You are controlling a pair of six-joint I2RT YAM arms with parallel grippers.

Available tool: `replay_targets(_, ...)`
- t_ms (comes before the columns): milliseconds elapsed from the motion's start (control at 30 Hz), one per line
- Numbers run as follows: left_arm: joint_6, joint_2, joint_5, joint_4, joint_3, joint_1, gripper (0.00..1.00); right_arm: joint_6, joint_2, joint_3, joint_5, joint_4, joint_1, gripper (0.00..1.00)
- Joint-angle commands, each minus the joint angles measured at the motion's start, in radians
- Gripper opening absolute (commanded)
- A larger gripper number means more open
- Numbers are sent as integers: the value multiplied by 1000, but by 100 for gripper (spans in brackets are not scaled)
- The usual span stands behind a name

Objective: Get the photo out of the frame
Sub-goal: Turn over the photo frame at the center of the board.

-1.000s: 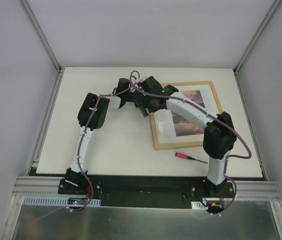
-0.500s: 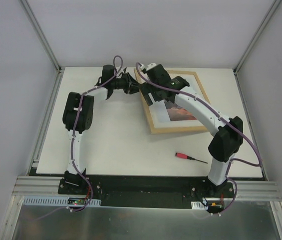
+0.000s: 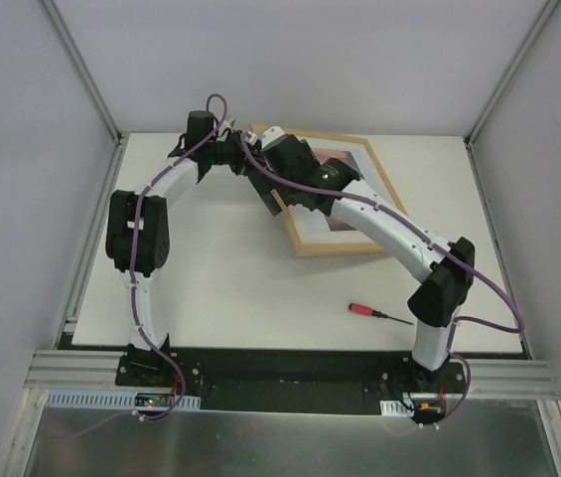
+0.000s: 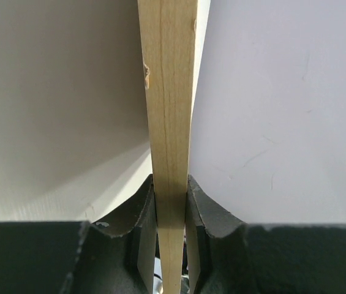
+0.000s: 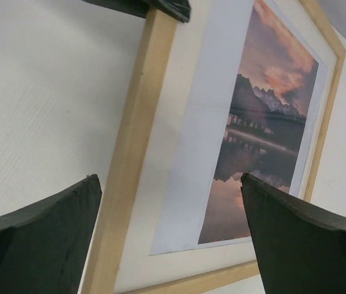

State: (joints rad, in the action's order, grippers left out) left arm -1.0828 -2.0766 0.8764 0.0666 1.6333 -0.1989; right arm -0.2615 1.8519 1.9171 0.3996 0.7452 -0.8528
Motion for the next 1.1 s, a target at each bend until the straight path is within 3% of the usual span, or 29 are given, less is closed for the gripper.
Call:
replay_targets(0,38,125,-8,-13,89,0,0,-74,-27,34,88,-24,-94,98)
replay_targets(167,26,159,-20,-21,97,-2,0,-163,21,-18,270,-95,-175,93)
replay_targets(467,4,219,-8,-21,109,-2,0,-288,32,-135,446,-237,-195,83)
replay_targets(967,87,317,-89,-177,117,-2,0,-360,27,-141,481,-274,-215,45)
replay_targets(1067,100,328,-103,-192,112,-2,0,-367,15,-155,481,-276,-221,33)
